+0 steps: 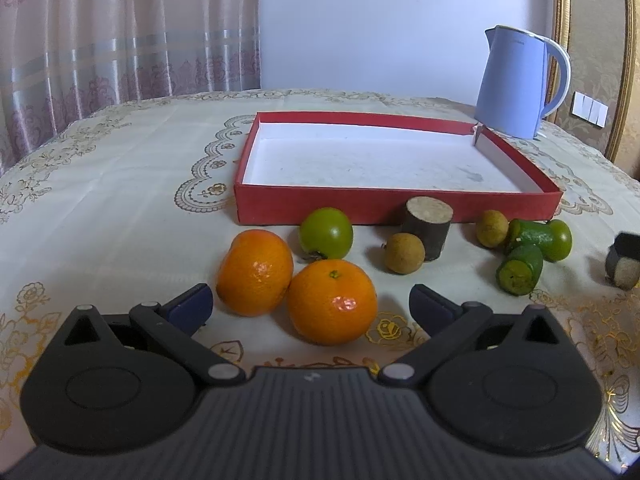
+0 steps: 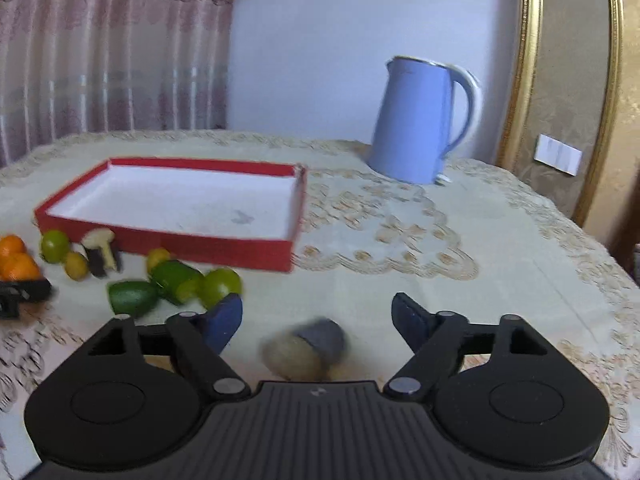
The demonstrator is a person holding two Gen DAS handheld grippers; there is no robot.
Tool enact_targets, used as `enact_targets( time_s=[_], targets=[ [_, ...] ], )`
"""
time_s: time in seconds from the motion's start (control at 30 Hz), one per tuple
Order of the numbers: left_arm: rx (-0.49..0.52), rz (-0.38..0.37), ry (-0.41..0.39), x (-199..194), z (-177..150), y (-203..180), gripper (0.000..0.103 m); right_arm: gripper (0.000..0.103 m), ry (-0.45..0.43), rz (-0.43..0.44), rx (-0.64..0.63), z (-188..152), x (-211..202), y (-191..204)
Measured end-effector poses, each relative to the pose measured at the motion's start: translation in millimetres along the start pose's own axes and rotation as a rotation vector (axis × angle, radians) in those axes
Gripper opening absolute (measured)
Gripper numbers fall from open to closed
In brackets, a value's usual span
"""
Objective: Organize fruits
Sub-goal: 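Lower the right gripper onto the cut eggplant chunk and close it, then carry the eggplant chunk into the red tray and open the right gripper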
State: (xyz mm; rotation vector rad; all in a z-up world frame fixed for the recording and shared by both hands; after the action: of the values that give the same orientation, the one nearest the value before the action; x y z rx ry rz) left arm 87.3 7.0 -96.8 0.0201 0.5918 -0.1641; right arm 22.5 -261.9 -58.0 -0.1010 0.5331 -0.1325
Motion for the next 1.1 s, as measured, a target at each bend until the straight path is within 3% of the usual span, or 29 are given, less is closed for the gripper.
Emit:
enact_targets(
  time_s=[0.33,0.4,0.43,0.7,0.87,1.0,1.1],
  targets=[
    [0.010,0.012,0.004,1,0,0,0.103,0.081,0.052,0.098,0.126,-11,25,5],
    [0.019,0.019,0.002,1,0,-1,0.103,0.059,0.065,0.111,0.124,-13,30,11],
    [0.022,0.020,-0.002,0,0,-2,0.103,0.042,0.081,0.129,0.127,-15,32,14],
    [0.014,0.013,0.000,0,0,-2,0.103,0.042,0.048,0.108,0.125,-11,31,15],
    [-0.001,0.013,0.012,3,0,0,0.103,0.042,-0.050,0.100,0.083,34,28,15],
    [0.001,0.019,0.022,6,0,0,0.103,0.042,-0.085,0.111,0.014,72,58,36],
    [0.006,0.032,0.029,8,0,0,0.103,0.042,-0.033,0.115,-0.044,84,97,57]
  ],
)
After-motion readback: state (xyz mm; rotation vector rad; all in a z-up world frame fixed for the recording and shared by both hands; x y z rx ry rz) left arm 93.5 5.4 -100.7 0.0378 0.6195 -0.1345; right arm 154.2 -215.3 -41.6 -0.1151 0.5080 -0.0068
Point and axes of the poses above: each gripper's, at about its wrist camera, not at the fingertips, and x roughly the way its jaws point, y to its left, z to its top, the point moved 9 cm from there along x, roughly the way its jaws point
